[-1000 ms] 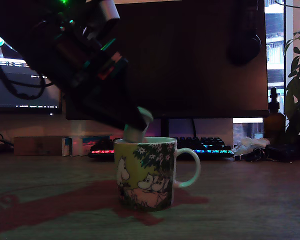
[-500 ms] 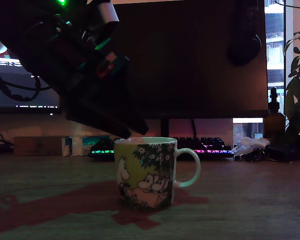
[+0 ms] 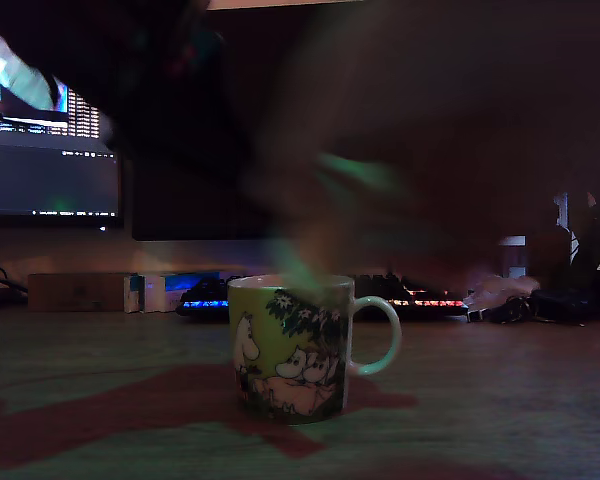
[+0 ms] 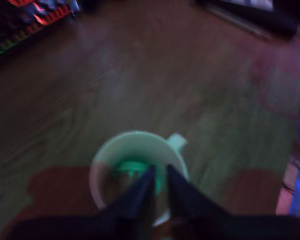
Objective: Pick up the coffee capsules on the table and drop them inside the coffee cup
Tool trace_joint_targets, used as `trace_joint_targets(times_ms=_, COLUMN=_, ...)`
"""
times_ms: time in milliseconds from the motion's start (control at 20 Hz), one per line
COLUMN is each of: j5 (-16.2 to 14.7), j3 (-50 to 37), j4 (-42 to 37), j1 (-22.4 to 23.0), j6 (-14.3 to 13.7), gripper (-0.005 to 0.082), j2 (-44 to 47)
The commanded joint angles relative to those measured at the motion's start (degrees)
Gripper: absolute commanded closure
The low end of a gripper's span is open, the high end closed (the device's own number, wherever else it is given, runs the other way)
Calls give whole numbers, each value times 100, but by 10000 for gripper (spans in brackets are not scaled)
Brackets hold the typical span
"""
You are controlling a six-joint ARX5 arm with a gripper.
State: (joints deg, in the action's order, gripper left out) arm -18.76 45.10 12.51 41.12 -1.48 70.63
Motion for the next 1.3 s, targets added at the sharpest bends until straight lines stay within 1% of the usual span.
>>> trace_joint_targets(times_ms=0, j5=199, j3=26, j4=168, j1=-105, j6=151, gripper=792, j2=-79)
trace_joint_targets(times_ms=100, j5=546, j3=26, j4=385, j1=-195, j6=216, gripper=792, j2=-245)
trace_joint_targets(times_ms=250, j5=844, j3=26, j4=476, j1=-380, j6=258, gripper=792, j2=-590)
trace_joint_targets(times_ms=500, j5=881, j3=24, j4=955, j1=-798, j6=249, gripper=792, j2=-933)
trace_joint_targets(times_ms=750, j5=883, j3=24, j4=748, j1=-813, j6=164, gripper=792, j2=-1154)
trace_joint_targets(times_ms=900, j5=872, j3=24, j4=623, j1=-800, j6=184, gripper=792, j2=-1178)
trace_joint_targets(times_ms=1000, j5=879, j3=24, j4=619, j1=-767, j6=437, gripper=792, j2=-1182)
trace_joint_targets(times_ms=1050, j5=876, j3=24, j4=629, j1=-741, j6=461, gripper=792, j2=-1191)
trace_joint_targets(times_ms=1100, j5=925, j3=24, j4=667, j1=-730, j6=627, gripper=792, j2=-1239)
trace_joint_targets(times_ms=1150, j5=1021, j3=22, j4=754, j1=-730, j6=704, gripper=792, j2=-1300)
trace_joint_targets(times_ms=1200, j5=1193, j3=7, j4=848, j1=-730, j6=710, gripper=792, j2=-1414)
trace_joint_targets(times_ms=1250, j5=1266, j3=-57, j4=874, j1=-730, j6=710, gripper=792, j2=-1563)
